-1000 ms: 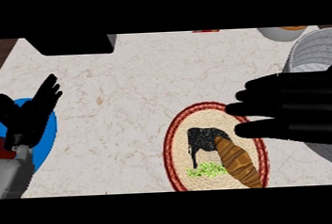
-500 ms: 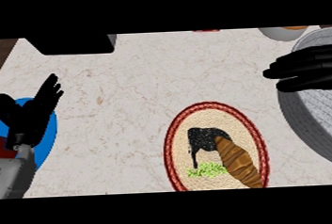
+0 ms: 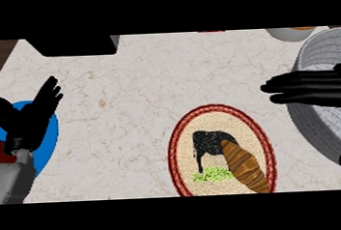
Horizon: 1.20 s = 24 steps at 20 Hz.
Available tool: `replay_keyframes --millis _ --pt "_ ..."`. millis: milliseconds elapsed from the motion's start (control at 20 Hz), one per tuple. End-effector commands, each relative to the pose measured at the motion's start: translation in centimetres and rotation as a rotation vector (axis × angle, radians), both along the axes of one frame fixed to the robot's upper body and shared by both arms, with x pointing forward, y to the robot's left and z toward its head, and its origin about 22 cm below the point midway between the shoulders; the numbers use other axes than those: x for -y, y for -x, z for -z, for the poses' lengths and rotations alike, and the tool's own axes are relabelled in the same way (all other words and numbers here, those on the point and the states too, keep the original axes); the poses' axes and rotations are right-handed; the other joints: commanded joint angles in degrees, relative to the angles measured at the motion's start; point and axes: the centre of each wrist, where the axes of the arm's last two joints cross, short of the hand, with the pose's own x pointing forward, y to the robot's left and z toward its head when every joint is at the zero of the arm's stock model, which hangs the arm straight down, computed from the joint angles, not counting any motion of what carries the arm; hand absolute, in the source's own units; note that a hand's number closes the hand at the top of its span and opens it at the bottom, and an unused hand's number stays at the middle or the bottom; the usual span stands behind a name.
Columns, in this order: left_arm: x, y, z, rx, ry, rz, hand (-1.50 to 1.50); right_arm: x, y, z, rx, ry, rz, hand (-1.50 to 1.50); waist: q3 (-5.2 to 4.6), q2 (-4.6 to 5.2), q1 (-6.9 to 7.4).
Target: Pick the croissant from the placemat and place it in the basket
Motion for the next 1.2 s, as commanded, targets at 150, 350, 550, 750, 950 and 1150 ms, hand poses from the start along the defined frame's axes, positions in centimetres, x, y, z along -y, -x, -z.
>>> replay_keyframes --millis 150,350,550,750,950,1150 --pt "-0.2 0.0 -0.5 0.000 0.000 0.010 0.00 -2.1 0.5 7.0 -0.041 -0.078 -0.129 -1.50 -0.04 -0.13 0.06" --pt "0.8 -0.4 0.4 -0.002 -0.002 0.015 0.00 -3.1 -1.1 10.7 -0.081 -0.150 -0.112 -1.50 -0.09 0.02 0.33" --pt "0.8 0.9 0.2 0.006 -0.005 0.010 0.00 -6.0 0.1 14.0 -0.126 -0.157 -0.124 -1.50 -0.11 -0.23 0.38" --pt "1.5 0.0 -0.3 0.003 -0.016 -0.007 0.00 -5.1 0.2 14.7 -0.092 -0.024 -0.129 -1.50 -0.12 -0.30 -0.24" --pt "-0.7 0.8 1.4 0.000 -0.005 -0.007 0.00 -6.3 0.2 19.2 -0.083 0.028 -0.125 -1.50 -0.13 -0.17 -0.10" --pt "0.6 1.1 -0.4 -0.002 0.005 0.005 0.00 -4.9 -0.8 18.5 -0.062 0.054 -0.132 -1.50 -0.12 -0.31 -0.14"
